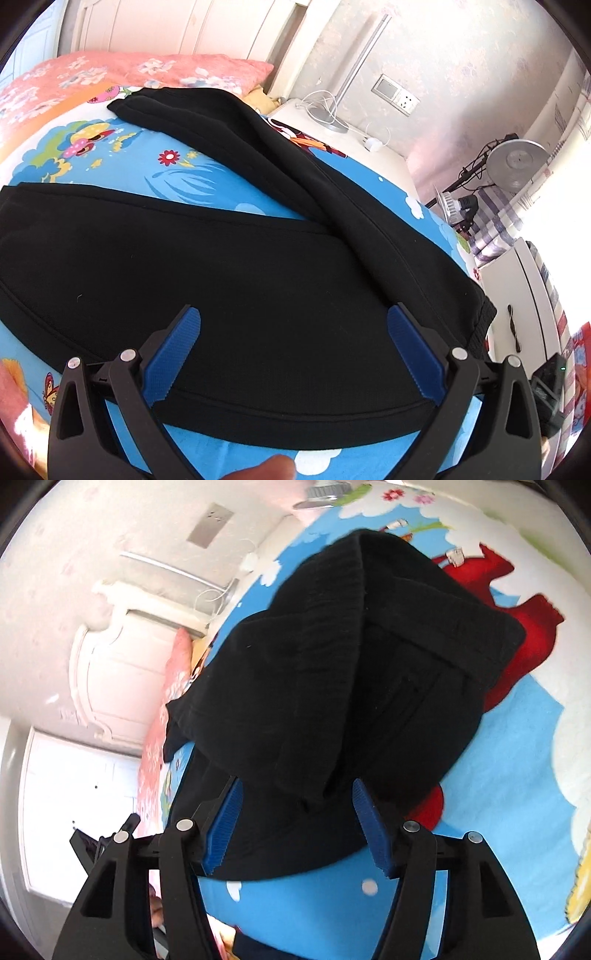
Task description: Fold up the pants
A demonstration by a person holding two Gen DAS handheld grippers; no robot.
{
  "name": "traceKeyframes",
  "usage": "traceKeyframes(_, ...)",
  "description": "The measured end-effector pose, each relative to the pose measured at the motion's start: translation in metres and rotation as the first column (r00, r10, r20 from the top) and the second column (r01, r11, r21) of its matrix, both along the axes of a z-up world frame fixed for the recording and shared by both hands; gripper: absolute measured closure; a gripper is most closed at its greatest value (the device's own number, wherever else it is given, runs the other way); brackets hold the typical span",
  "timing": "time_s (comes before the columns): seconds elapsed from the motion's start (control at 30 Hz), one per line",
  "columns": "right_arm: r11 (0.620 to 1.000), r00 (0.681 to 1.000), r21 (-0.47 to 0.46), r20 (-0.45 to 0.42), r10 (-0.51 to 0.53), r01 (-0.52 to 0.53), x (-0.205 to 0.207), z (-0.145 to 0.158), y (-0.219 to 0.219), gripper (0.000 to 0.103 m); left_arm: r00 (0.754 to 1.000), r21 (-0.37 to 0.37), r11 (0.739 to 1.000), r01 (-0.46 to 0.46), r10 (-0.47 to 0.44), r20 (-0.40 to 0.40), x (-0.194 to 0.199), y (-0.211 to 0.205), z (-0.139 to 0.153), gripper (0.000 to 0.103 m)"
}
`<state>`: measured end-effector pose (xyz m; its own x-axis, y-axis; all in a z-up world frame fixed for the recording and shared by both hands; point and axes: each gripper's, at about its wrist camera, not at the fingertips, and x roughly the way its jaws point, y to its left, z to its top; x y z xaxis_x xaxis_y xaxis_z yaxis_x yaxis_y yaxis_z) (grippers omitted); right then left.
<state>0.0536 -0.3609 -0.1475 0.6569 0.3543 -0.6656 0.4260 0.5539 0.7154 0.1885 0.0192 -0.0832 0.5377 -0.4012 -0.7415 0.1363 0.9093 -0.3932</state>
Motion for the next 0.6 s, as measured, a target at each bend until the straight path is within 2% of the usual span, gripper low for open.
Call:
traceKeyframes(0.07, 1.0, 1.0, -0.016, -0.013, 0.011, -0.011, 0.008, -0.002, 0.005, 0.041, 1.0, -0.029, 1.0, -0.008, 0.008, -0.009, 0.008, 0.006, -0.002, 0.002)
traceKeyframes(0.13, 0.996, 1.0, -0.084, -0.017, 0.016, -0.018, 0.018, 0.0, 0.011, 0.042, 1.0, -0.064, 0.998, -0.017, 0.015, -0.025, 0.026, 0.012, -0.004, 0.003)
traceKeyframes(0.17, 0.994, 1.0, -0.11, -0.018, 0.012, -0.014, 0.02, 0.0, 0.012, 0.043, 0.999, -0.084, 0.996, -0.022, 0.02, -0.034, 0.041, 0.015, -0.005, 0.009)
traceKeyframes(0.2, 0.991, 1.0, -0.135, -0.022, 0.009, -0.012, 0.024, 0.002, 0.014, 0.049, 0.999, -0.11, 0.994, -0.028, 0.023, -0.049, 0.059, 0.019, -0.005, 0.012)
traceKeyframes(0.27, 0.982, 0.999, -0.188, -0.033, 0.015, -0.021, 0.03, 0.004, 0.017, 0.059, 0.995, -0.155, 0.987, -0.051, 0.038, -0.087, 0.099, 0.026, -0.007, 0.03)
traceKeyframes(0.3, 0.98, 0.999, -0.198, -0.036, 0.018, -0.025, 0.032, 0.003, 0.018, 0.066, 0.994, -0.174, 0.983, -0.056, 0.038, -0.104, 0.116, 0.027, -0.007, 0.033)
traceKeyframes(0.37, 0.982, 0.999, -0.189, -0.043, 0.013, -0.021, 0.031, -0.002, 0.012, 0.075, 0.987, -0.231, 0.97, -0.074, 0.038, -0.158, 0.174, 0.03, -0.013, 0.04)
traceKeyframes(0.43, 0.982, 0.999, -0.186, -0.036, 0.013, -0.02, 0.031, -0.003, 0.008, 0.086, 0.978, -0.241, 0.964, -0.107, 0.058, -0.202, 0.22, 0.034, -0.023, 0.042)
traceKeyframes(0.5, 0.984, 0.999, -0.175, -0.031, 0.014, -0.019, 0.027, -0.002, 0.005, 0.091, 0.964, -0.254, 0.955, -0.151, 0.084, -0.253, 0.269, 0.036, -0.038, 0.044)
traceKeyframes(0.6, 0.985, 0.999, -0.171, -0.03, 0.018, -0.023, 0.023, -0.001, 0.003, 0.093, 0.945, -0.284, 0.94, -0.188, 0.094, -0.314, 0.311, 0.03, -0.059, 0.044)
